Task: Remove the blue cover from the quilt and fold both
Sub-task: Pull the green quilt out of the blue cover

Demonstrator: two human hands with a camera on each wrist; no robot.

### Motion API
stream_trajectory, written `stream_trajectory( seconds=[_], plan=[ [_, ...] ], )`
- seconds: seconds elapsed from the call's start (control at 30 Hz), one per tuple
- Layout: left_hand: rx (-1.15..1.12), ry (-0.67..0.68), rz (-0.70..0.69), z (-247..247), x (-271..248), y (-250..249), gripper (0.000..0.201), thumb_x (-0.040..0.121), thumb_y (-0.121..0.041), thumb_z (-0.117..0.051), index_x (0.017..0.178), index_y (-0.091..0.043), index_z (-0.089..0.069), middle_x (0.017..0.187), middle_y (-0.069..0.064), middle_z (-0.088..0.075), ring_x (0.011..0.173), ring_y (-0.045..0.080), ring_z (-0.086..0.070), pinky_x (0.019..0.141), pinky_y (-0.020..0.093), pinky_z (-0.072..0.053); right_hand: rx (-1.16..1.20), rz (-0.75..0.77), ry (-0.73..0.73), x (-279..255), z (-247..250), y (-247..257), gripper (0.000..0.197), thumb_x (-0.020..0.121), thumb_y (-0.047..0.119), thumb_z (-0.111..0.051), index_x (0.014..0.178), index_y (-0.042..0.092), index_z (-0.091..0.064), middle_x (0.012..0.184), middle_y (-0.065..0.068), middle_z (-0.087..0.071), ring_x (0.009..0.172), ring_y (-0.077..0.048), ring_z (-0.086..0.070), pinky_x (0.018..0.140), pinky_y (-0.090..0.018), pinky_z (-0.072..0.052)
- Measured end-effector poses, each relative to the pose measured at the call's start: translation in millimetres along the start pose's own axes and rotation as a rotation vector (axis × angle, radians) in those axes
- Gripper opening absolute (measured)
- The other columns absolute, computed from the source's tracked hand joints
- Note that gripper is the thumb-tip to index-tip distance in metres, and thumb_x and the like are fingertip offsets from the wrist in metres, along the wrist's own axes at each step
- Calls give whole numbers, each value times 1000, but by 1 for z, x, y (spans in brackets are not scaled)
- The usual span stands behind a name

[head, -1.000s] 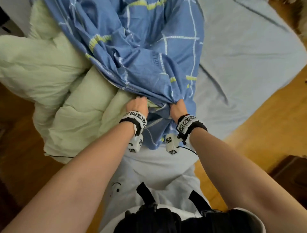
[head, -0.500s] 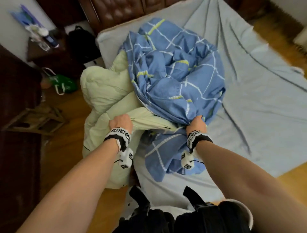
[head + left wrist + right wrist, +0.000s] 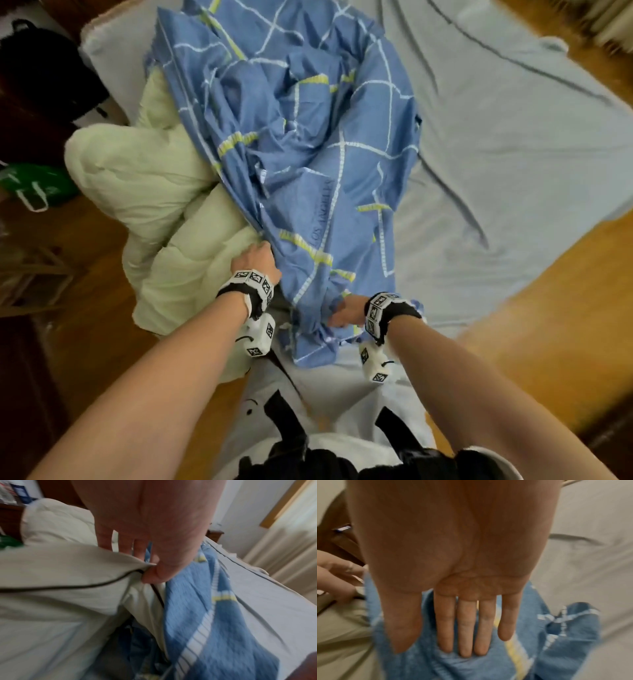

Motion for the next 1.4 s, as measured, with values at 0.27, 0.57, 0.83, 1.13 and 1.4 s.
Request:
stream_trajectory(
  seconds=[0.27, 0.57, 0.83, 1.13, 1.4],
  plan=[
    [-123, -194, -181, -2, -6, -119, 51, 78, -46, -63, 113, -12, -48, 116, 10, -54, 103, 31, -58, 82, 42, -49, 273, -264, -479, -11, 78, -140, 26, 87, 24, -58, 107, 11, -70, 107, -13, -71, 99, -32, -66, 87, -35, -53],
    [100, 193, -76, -145, 36, -132, 110, 70, -59, -75, 153, -20, -13, 153, 17, -17, 138, 40, -29, 108, 50, -35, 469, -453, -417, 101, 14, -253, 91, 76, 31, -80, 148, 21, -26, 143, -19, -35, 132, -38, -41, 107, -44, -37],
    [228, 71, 0, -94, -48, -155, 79, 76, -42, -71, 142, -22, -32, 144, 10, -35, 129, 34, -40, 101, 50, -41, 485, -85, -404, 27, 53, -244, 39, 96, 37, -54, 101, 1, -66, 102, -19, -67, 95, -36, -62, 76, -35, -45],
    [-109, 93, -320, -17, -155, -319, 76, 74, -60, -72, 137, -25, -48, 134, 4, -54, 124, 27, -50, 100, 43, -43, 778, 422, -637, -186, 205, -199, 47, 82, 50, -70, 60, 17, -44, 63, -8, -37, 59, -18, -36, 58, -33, -30],
    [-363, -140, -208, 11, -201, -318, 19, 91, -36, -59, 92, -17, -61, 113, 10, -59, 105, 33, -59, 87, 43, -48, 762, 579, -535, -270, 179, -163, 73, 75, 67, -67, 87, -5, -64, 90, -24, -70, 75, -18, -57, 78, -39, -51]
  ],
)
Point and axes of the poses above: each hand's wrist, its own x-axis towards the middle knuckle, its own z-axis out of the back of the hand, y = z × x, the point moved 8 cm from there along x, towards the middle knuckle
